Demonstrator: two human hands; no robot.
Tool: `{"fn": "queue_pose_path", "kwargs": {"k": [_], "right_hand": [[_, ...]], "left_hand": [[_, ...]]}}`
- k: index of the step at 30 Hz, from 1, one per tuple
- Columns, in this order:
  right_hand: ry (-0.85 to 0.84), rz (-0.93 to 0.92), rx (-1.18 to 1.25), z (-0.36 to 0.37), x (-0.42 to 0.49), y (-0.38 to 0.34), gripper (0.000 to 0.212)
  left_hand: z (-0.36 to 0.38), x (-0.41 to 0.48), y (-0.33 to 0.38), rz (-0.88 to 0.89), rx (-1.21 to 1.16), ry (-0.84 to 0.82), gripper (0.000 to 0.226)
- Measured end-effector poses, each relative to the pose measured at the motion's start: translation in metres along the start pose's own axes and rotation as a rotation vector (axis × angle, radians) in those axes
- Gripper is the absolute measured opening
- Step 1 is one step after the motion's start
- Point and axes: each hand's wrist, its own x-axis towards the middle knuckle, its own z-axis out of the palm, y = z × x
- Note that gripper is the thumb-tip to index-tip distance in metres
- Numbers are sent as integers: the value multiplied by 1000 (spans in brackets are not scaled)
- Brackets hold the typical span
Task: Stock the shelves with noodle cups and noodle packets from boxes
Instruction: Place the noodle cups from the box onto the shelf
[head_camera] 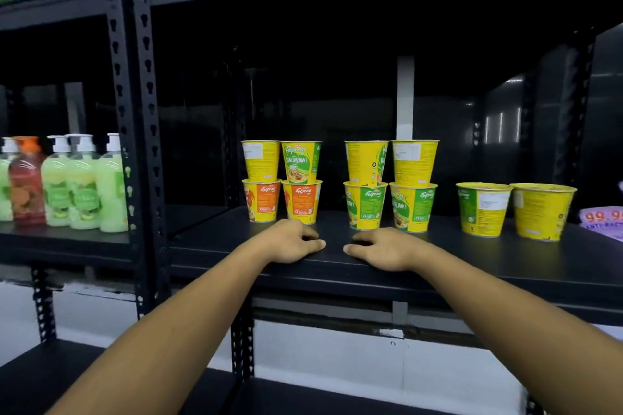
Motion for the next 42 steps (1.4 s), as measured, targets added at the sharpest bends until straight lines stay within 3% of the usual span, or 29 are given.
{"fn": "queue_pose_path", "kwargs": {"k": [4, 11, 16, 18, 22, 26, 37, 42], "right_hand": [[128, 136, 2, -1, 4, 12, 68], [217, 429, 35, -7, 10, 57, 68], [310, 593, 213, -9, 28, 80, 103], [340, 590, 282, -13, 32, 86, 110], [426, 473, 577, -21, 41, 103, 103], [470, 379, 711, -22, 47, 111, 76], [491, 338, 588, -20, 43, 110, 68], [427, 423, 353, -16, 38, 102, 66]], "left_hand": [[7, 28, 11, 30, -33, 16, 54], [25, 86, 30, -74, -317, 122, 89], [23, 108, 42, -101, -513, 149, 104], [26, 118, 46, -102, -603, 162, 102], [28, 136, 51, -85, -696, 174, 97], [30, 147, 52, -70, -719, 190, 91], [34, 152, 50, -59, -724, 208, 83], [37, 139, 54, -95, -502, 128, 96]]}}
